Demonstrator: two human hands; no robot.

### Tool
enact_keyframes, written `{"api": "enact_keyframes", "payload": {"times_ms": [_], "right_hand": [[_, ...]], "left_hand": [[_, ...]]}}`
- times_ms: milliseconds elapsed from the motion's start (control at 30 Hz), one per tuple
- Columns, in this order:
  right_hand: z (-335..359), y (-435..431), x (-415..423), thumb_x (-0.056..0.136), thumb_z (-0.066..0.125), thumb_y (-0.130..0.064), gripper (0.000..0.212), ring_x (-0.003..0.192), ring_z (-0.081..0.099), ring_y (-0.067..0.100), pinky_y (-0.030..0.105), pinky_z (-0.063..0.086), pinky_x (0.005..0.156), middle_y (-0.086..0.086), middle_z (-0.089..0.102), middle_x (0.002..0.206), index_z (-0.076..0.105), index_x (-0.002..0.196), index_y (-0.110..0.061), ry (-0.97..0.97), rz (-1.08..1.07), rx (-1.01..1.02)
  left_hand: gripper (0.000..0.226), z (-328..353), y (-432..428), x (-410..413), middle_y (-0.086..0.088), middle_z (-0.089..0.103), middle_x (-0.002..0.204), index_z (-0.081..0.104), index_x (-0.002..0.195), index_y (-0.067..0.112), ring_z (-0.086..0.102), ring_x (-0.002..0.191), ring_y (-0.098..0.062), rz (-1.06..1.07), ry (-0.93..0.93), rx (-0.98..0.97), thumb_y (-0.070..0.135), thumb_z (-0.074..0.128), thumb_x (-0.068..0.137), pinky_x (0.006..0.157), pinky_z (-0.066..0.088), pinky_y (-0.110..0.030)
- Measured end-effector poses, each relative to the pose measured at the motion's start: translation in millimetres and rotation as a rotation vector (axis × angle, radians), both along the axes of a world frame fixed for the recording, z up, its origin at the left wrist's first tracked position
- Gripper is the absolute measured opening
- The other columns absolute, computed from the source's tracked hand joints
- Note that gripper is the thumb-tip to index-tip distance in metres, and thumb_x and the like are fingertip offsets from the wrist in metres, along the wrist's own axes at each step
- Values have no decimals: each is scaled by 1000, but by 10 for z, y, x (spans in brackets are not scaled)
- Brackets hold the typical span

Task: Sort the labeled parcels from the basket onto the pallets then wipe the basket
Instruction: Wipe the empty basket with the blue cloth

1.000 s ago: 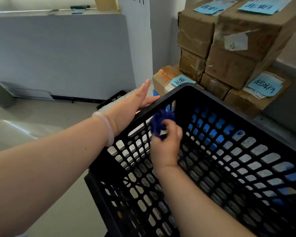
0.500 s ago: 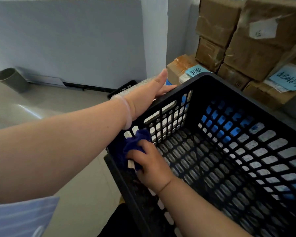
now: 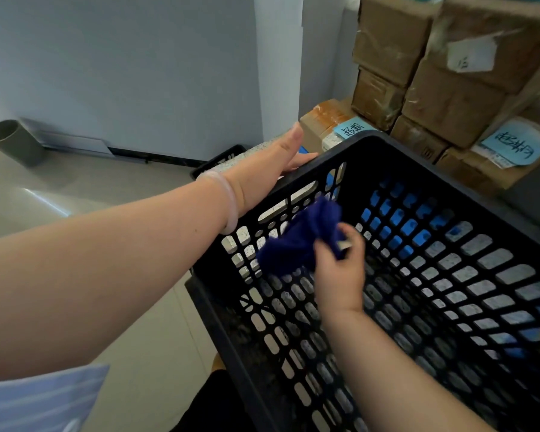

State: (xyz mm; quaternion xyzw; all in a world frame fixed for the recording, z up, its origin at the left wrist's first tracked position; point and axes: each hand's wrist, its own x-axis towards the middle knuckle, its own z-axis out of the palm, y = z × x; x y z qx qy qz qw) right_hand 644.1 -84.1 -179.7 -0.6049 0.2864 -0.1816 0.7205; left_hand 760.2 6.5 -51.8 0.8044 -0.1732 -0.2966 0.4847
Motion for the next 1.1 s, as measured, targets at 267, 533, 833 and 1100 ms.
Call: {"api": "enact_keyframes", "payload": {"times_ms": [267, 533, 833, 1100], "right_hand": [[65, -161, 614, 88, 62, -19, 39, 105, 59, 19, 38, 50, 95, 5, 57, 124, 47, 101, -52, 91, -142, -21], [-16, 266, 234, 93, 54, 2, 42, 85, 66, 4, 9, 52, 63, 6, 62, 116, 54, 115, -34, 133, 85, 242], [-115, 212, 154, 71, 78, -48, 47, 115, 58, 14, 30, 52, 93, -3, 53, 134, 48, 103, -67, 129, 108, 213], [-232, 73, 451, 88, 68, -40, 26, 110, 58, 18, 47, 53, 95, 2, 50, 133, 52, 96, -59, 139, -132, 82]], "left_hand": [[44, -58, -18, 50, 19, 49, 139, 49, 84, 65, 41, 90, 31, 10, 27, -35, 71, 7, 93, 90, 19, 4], [51, -34, -41, 39, 25, 36, 140, 55, 73, 71, 23, 124, 6, 2, 52, -37, 76, 7, 87, 115, 2, -29], [45, -81, -28, 67, 39, 50, 124, 37, 126, 70, 22, 126, 11, -11, -17, -32, 73, 10, 90, 119, -1, -32], [51, -158, -8, 145, 52, 51, 102, 66, 91, 64, 41, 99, 30, -35, 6, -56, 77, 18, 85, 115, 9, -23]]}}
